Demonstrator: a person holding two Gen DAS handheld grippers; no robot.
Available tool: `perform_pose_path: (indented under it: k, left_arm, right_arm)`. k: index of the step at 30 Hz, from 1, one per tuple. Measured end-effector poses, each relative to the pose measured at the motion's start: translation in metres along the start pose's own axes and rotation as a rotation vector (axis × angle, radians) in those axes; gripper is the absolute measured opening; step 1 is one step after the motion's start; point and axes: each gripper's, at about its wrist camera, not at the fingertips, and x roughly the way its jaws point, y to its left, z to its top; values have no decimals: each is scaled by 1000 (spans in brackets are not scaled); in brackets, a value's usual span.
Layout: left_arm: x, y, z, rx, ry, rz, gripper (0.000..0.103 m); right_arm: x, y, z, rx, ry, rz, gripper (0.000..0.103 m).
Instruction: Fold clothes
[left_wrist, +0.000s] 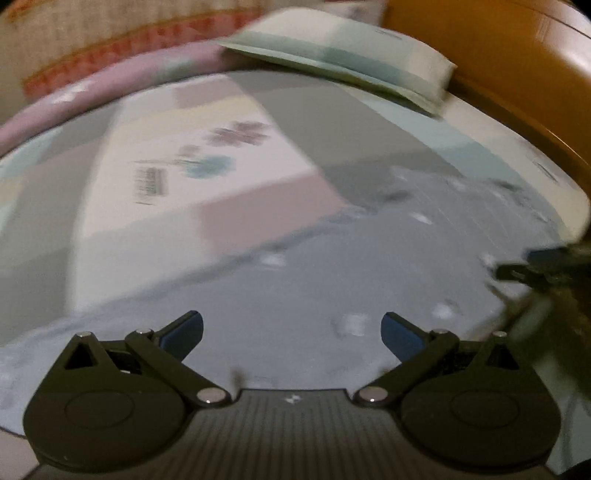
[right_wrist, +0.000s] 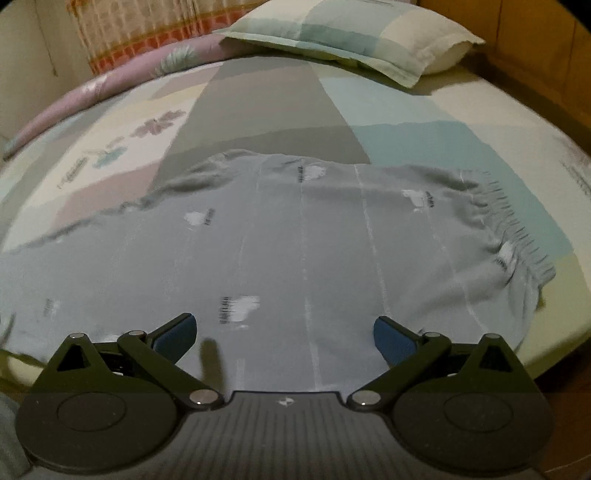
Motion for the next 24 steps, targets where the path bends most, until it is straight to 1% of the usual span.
perform_pose_path:
  k: [2,5,8,9,12,14,16,17,20,23,24]
  left_arm:
    - [1,31,-4,-13,15,51,102]
    - [17,65,-26,-39,47,124,102]
    - [28,84,-55,-43,33,171,102]
    - [28,90,-63,-60,27,175,102]
    - [33,110,-83,-157,24,148,102]
    - [30,116,-92,-178,-10,118,102]
    - [27,115,-92,-157,-10,104,102]
    - [25,115,-92,-149,-11,97,102]
    - [19,126,-92,-185,-53,77,102]
    - [23,142,-99,-245,-51,78,102]
    - [20,143,-102,-232,-64,76,102]
  right_arm:
    - [-9,9,-2,-18,-17,-6,103]
    - [-23,24,-5,-39,-42,-4,103]
    - [-40,44,-10,-85,-63,14,103]
    - [-46,52,-11,-108,-69,22,103]
    - [-60,77,-13,-175,-94,39,103]
    - [-63,93,-12,-202,-98,53,103]
    - [-61,109,-10,-228,-96,66,103]
    - [-59,117,-10,-246,-91,72,103]
    - [-45,143,-7,-317,-77,74,103]
    - [-23,167,-1,-367,-65,80,103]
    - [-15,174,1,-383,-66,77,103]
